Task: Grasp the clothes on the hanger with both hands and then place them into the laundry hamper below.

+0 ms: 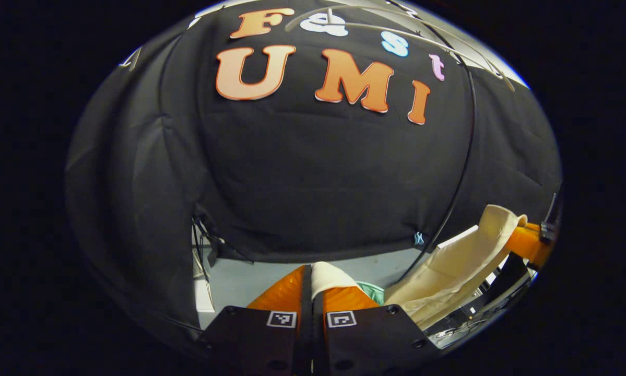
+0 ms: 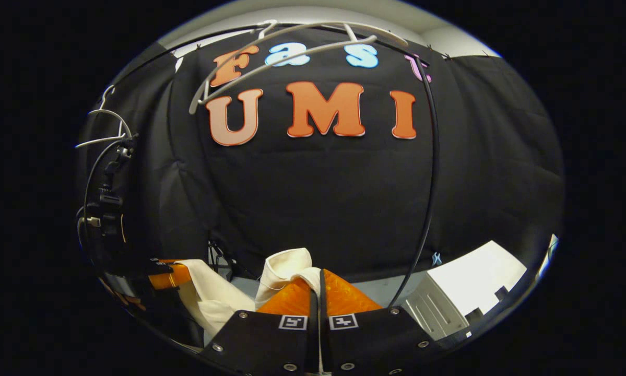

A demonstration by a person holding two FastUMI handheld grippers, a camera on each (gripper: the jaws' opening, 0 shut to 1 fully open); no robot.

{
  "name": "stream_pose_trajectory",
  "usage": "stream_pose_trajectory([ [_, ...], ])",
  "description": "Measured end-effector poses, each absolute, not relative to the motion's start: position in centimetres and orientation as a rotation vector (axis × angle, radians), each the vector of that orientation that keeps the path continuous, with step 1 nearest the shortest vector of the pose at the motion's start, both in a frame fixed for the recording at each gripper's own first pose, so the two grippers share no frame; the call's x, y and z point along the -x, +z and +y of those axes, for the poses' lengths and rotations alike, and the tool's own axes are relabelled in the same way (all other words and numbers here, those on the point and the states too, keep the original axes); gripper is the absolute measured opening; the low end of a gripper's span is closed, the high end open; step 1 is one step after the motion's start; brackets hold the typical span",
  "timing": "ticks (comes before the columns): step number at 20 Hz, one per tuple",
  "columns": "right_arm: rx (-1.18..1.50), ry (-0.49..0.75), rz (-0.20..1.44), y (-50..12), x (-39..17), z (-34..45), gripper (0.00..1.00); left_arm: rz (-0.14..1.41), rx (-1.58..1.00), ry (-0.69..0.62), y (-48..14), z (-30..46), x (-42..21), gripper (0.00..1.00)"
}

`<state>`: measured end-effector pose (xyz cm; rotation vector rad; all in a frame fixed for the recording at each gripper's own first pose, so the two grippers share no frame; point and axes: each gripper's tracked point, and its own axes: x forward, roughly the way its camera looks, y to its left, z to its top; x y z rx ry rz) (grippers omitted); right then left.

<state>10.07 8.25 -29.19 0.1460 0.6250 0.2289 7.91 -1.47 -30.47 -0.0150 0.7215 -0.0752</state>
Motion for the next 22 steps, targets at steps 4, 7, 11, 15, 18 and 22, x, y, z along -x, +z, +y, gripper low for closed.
stream_pose_trajectory([
  [4,-0.197,0.166,0.79,-35.5,-7.2,7.9,0.01,0.796,-0.061,-0.078,-34.1,-1.2,-6.0,0.08],
  [7,-0.203,0.153,0.873,-38.1,-5.8,8.2,0.05,0.857,-0.047,-0.091,-35.9,-1.8,-4.7,0.1],
  [11,-0.205,0.157,0.902,-38.7,-5.5,8.3,0.24,0.912,-0.038,-0.088,-37.1,-1.8,-4.0,0.22],
  [15,-0.179,0.181,0.912,-38.8,-5.2,8.9,0.7,0.974,-0.042,-0.07,-38.8,-1.5,-3.1,0.81],
  [18,-0.168,0.175,0.924,-39.1,-5.1,8.9,0.87,0.962,-0.048,-0.06,-38.0,-1.0,-3.4,0.98],
  [22,-0.176,0.16,0.948,-39.5,-4.4,8.7,0.92,0.942,-0.059,-0.06,-37.3,-0.3,-3.3,0.98],
])
